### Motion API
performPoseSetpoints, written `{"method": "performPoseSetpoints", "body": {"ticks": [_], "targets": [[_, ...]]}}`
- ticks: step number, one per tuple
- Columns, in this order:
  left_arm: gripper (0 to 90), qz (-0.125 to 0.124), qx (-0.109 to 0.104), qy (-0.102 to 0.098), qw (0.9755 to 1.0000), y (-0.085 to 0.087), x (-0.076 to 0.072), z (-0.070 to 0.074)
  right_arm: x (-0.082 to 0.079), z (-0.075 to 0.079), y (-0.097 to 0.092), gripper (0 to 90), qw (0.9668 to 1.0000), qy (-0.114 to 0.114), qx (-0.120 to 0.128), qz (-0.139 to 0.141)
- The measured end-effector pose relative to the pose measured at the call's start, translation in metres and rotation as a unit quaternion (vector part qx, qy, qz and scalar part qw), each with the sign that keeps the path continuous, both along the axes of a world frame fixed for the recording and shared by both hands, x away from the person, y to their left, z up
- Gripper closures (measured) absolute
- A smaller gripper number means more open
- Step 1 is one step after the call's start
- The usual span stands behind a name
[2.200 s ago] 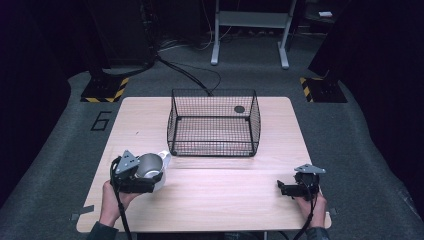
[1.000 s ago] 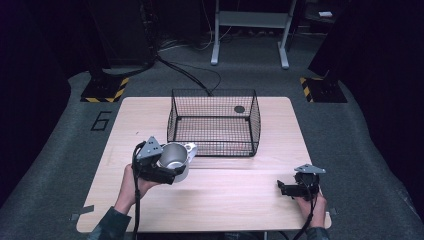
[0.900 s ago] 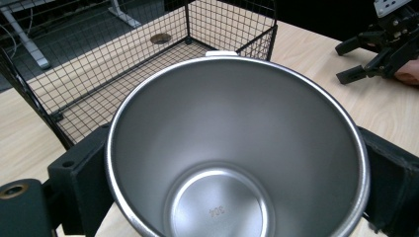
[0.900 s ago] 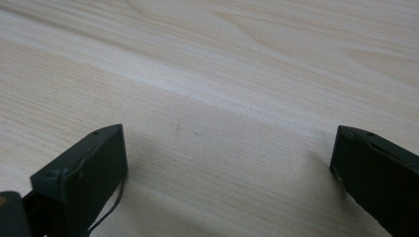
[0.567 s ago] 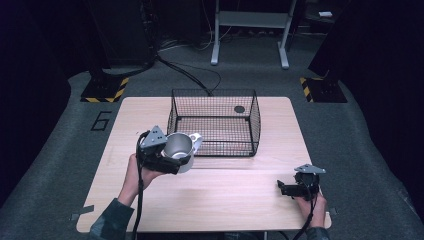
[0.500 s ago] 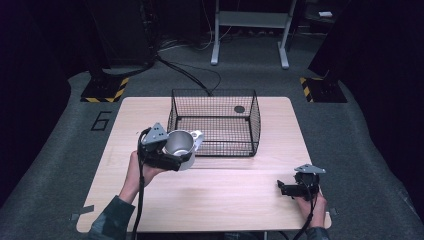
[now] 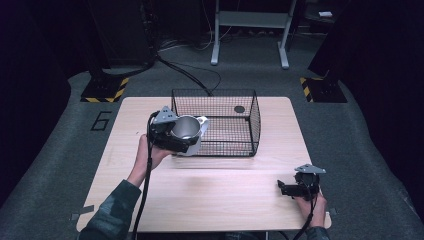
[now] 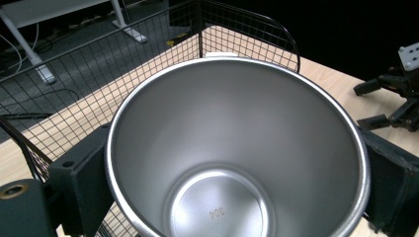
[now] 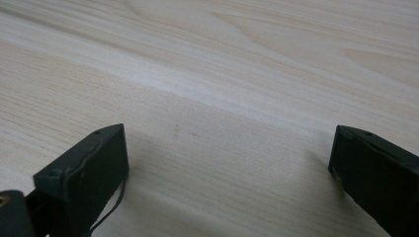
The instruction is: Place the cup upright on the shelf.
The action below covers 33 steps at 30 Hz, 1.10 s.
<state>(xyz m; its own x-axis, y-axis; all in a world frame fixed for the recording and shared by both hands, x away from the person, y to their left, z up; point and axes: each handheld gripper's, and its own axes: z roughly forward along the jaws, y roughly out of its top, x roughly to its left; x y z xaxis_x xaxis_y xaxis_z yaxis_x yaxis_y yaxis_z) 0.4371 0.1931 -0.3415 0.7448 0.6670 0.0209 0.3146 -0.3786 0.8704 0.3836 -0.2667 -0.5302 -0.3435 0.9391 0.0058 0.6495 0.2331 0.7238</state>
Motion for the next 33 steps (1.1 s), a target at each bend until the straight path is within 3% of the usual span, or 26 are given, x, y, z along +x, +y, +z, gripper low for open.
{"method": "performPoseSetpoints", "body": {"ticks": [20, 33], "targets": [[6.7, 0.004, 0.0, -0.007, 1.0, -0.016, 0.032, 0.016, 0.0, 0.0, -0.001, 1.5, 1.0, -0.001, -0.003, 0.001], [6.7, 0.008, 0.018, -0.011, 0.9998, -0.034, 0.056, 0.021, 0.001, 0.0, -0.001, 1.5, 1.0, -0.001, -0.005, 0.002]]}}
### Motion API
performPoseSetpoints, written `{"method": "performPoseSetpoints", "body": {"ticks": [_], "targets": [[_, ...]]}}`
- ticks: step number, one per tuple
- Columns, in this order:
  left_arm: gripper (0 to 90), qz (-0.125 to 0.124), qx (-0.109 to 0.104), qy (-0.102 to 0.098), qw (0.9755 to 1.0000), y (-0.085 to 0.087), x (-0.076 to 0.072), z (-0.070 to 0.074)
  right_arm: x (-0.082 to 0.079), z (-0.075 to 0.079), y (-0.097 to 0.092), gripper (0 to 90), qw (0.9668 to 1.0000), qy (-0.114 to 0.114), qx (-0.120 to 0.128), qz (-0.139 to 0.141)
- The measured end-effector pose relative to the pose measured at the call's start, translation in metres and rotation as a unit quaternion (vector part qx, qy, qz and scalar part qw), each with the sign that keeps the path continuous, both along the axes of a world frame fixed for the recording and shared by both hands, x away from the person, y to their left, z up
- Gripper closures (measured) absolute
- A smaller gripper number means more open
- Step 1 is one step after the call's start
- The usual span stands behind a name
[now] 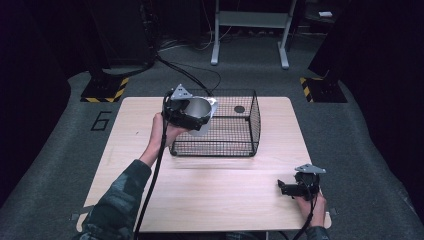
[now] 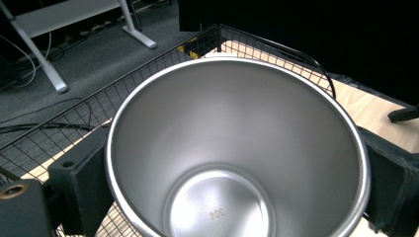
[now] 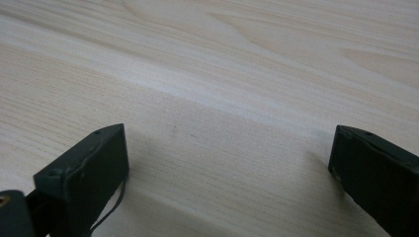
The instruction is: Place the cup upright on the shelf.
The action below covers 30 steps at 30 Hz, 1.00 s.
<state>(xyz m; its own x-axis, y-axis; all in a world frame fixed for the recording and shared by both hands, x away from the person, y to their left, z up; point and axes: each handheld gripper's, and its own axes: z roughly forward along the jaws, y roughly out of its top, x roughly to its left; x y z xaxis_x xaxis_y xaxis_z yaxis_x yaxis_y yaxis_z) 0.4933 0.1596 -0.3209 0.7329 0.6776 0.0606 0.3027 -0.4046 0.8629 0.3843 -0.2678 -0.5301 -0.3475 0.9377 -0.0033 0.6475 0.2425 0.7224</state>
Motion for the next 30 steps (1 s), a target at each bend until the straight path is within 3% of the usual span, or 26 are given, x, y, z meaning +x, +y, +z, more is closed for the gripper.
{"method": "performPoseSetpoints", "body": {"ticks": [11, 25, 30], "targets": [[6.7, 0.003, 0.008, 0.007, 0.9999, -0.014, 0.021, -0.007, 0.0, 0.0, 0.001, 1.5, 1.0, -0.001, 0.003, -0.005], [6.6, 0.012, 0.02, 0.021, 0.9995, -0.019, 0.046, -0.022, 0.0, 0.0, 0.001, 1.5, 1.0, -0.001, 0.002, -0.004], [6.7, 0.012, 0.025, 0.018, 0.9994, -0.022, 0.053, -0.024, 0.0, 0.0, 0.0, 1.5, 1.0, 0.0, 0.002, -0.003]]}}
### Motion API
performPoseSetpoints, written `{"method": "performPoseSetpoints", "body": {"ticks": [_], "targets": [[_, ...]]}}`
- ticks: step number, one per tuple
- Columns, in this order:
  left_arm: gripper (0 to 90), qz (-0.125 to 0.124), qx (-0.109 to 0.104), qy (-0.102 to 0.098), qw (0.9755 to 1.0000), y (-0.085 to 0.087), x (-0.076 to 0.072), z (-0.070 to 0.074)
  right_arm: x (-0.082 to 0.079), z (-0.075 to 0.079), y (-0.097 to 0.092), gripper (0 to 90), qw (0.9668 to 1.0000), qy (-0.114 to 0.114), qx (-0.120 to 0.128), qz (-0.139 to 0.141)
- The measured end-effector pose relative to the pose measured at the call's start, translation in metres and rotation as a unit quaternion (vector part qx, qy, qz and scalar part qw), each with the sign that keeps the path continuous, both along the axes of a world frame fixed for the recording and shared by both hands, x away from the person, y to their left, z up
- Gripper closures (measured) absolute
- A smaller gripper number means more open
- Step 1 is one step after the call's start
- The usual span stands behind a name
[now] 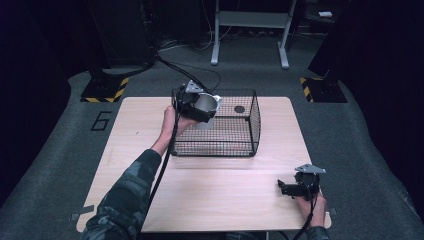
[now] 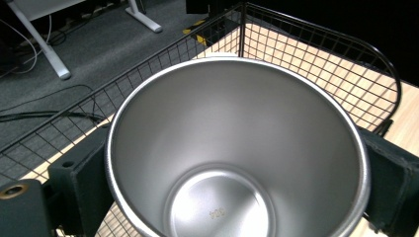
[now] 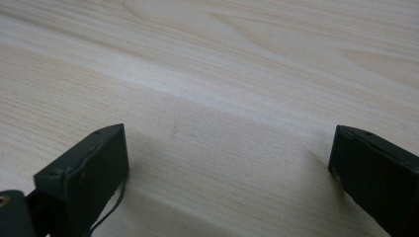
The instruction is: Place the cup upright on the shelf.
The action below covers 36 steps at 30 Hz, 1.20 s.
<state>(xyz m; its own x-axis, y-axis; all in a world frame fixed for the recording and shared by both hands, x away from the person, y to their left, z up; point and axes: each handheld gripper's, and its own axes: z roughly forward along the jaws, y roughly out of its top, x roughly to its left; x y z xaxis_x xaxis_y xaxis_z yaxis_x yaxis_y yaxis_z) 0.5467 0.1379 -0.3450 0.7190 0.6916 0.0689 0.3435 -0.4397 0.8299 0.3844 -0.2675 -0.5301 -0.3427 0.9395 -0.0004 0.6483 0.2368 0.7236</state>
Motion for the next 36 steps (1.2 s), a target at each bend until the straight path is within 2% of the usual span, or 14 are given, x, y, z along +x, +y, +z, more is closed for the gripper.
{"method": "performPoseSetpoints", "body": {"ticks": [4, 7, 15, 19, 22, 24, 29, 36], "targets": [[6.7, 0.002, 0.003, 0.002, 1.0, -0.003, 0.007, -0.005, 0.0, 0.0, 0.0, 1.5, 1.0, 0.0, 0.0, 0.0], [6.7, 0.008, 0.002, 0.009, 0.9999, -0.006, 0.013, -0.012, 0.0, 0.0, 0.0, 1.5, 1.0, 0.0, 0.0, 0.0], [6.7, 0.005, -0.002, 0.026, 0.9997, -0.014, 0.025, -0.028, 0.0, 0.0, 0.0, 1.9, 1.0, 0.0, -0.001, 0.003], [6.7, 0.003, 0.011, 0.032, 0.9994, -0.019, 0.029, -0.034, 0.0, 0.0, 0.0, 1.9, 1.0, -0.001, -0.001, 0.003], [6.7, 0.004, 0.008, 0.037, 0.9993, -0.021, 0.033, -0.037, 0.0, 0.0, 0.0, 1.9, 1.0, 0.0, 0.0, 0.002], [6.7, 0.005, 0.014, 0.04, 0.9991, -0.022, 0.034, -0.04, 0.0, 0.0, 0.0, 1.9, 1.0, 0.001, 0.0, 0.002], [6.7, 0.004, 0.018, 0.055, 0.9983, -0.025, 0.04, -0.049, 0.0, 0.0, 0.0, 1.9, 1.0, 0.0, -0.001, 0.003], [6.7, -0.003, 0.036, 0.074, 0.9966, -0.032, 0.045, -0.06, 0.0, 0.0, 0.0, 1.9, 1.0, 0.0, -0.001, 0.004]]}}
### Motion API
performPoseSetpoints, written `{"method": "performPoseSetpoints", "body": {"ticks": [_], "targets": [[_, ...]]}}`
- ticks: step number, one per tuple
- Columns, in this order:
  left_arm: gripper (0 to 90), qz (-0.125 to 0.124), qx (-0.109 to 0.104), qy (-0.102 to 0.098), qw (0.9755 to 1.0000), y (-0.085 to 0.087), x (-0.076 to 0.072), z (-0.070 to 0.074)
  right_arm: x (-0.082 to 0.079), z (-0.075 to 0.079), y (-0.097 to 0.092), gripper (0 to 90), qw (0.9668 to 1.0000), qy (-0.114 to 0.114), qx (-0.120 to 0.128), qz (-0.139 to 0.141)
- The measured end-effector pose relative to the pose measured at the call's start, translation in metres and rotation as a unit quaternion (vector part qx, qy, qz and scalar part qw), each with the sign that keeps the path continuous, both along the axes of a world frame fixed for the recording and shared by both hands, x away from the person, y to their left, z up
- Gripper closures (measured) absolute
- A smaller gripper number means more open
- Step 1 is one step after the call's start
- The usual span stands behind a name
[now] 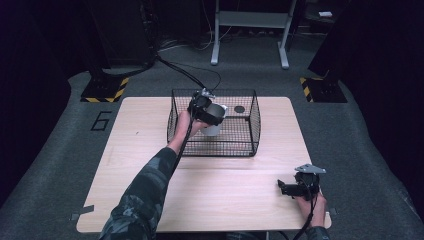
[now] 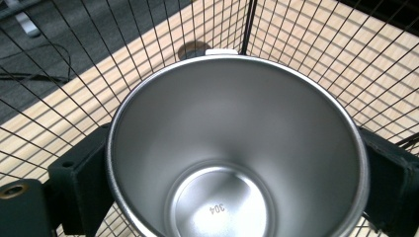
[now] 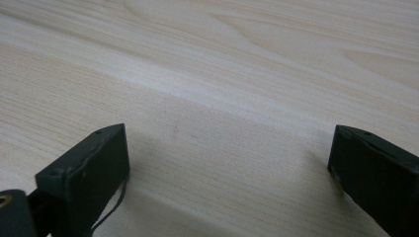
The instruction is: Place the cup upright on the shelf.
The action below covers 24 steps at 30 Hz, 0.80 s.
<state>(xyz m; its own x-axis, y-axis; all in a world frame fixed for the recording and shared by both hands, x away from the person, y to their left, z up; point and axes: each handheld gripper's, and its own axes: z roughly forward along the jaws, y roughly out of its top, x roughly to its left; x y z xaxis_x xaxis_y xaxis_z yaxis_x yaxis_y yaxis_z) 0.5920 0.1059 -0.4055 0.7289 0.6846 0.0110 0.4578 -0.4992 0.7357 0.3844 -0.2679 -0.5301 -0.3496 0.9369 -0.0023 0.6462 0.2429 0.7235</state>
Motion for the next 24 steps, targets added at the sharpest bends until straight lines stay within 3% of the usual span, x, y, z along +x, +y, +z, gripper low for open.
{"method": "performPoseSetpoints", "body": {"ticks": [24], "targets": [[6.7, -0.002, 0.018, 0.023, 0.9996, -0.016, 0.006, -0.017, 0.0, 0.0, 0.001, 2.1, 1.0, -0.002, 0.003, -0.005]]}}
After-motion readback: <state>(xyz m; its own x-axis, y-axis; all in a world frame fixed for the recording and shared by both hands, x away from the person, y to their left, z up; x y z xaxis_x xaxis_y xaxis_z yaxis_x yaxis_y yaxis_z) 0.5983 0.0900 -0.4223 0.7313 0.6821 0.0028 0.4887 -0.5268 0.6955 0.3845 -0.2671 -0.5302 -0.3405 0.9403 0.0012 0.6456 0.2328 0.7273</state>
